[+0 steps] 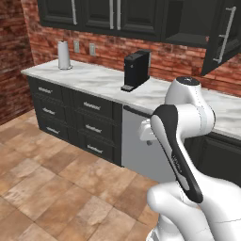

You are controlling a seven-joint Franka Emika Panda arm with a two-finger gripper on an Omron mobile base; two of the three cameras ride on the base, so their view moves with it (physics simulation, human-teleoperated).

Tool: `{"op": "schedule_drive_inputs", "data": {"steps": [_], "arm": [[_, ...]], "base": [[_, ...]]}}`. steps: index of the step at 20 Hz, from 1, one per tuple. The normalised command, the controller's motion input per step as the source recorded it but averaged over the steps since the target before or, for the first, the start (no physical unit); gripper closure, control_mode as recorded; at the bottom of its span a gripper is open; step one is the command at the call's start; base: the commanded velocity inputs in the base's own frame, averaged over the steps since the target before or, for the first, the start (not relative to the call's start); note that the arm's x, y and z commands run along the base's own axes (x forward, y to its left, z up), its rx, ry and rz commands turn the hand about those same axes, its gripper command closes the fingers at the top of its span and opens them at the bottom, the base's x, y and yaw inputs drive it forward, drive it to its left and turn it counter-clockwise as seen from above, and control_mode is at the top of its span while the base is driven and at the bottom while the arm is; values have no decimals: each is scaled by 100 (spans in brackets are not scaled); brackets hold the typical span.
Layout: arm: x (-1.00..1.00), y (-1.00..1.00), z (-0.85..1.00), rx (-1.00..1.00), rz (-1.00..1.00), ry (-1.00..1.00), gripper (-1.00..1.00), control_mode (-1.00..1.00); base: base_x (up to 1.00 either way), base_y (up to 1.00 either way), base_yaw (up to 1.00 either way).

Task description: Locate and retrieve the dish brush and bar soap from the cabinet. Place them next to the sink.

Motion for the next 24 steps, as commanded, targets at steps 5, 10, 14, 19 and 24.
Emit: {"op": "schedule_drive_inputs", "data": {"steps": [5, 10, 14, 19, 24], "arm": [[0, 0, 0, 0, 0, 0, -100, 100], [0, 0, 0, 0, 0, 0, -100, 100], [0, 0, 0, 0, 0, 0, -100, 100], [0, 0, 0, 0, 0, 0, -100, 100], [0, 0, 0, 0, 0, 0, -100, 100]], "base": [[27, 40, -33], [33, 47, -31], [39, 55, -28], [61, 67, -21], [60, 68, -21]]}}
